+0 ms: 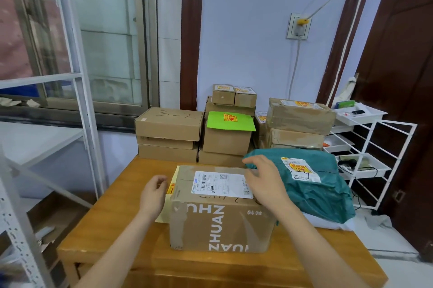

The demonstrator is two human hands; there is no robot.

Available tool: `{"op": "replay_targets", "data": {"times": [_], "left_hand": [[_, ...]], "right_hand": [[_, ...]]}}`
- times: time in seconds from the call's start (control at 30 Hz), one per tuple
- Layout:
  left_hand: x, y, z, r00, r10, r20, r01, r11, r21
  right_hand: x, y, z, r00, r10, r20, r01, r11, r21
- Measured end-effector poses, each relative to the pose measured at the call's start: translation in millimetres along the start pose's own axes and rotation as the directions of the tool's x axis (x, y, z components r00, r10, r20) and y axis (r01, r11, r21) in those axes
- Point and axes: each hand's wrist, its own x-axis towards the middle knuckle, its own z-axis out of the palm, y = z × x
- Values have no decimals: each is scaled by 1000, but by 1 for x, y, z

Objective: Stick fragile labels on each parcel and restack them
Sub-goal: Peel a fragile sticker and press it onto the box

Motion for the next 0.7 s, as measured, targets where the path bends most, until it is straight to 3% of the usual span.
{"op": "replay_targets", "data": {"times": [0.13,0.27,0.4,0.47,0.57,0.7], "left_hand": [[22,-17,7,997,56,60,-70,960,270],[47,-23,12,957,92,275,-215,860,462],[74,-44,15,874,3,485,-331,736,591],[74,-48,15,867,-7,499,-362,680,638],[72,-52,17,886,91,455,-413,601,684],[73,-52,18,885,135,446,-432,595,677]], "right_hand": [[8,-5,17,994,-65,88,76,988,-135],[11,3,21,990,-43,138,76,968,-239],[12,5,23,992,-69,107,93,967,-236],[13,5,25,992,-67,108,92,965,-245],[14,6,26,991,-63,114,91,962,-259],[14,4,26,990,-48,129,81,961,-264]]}}
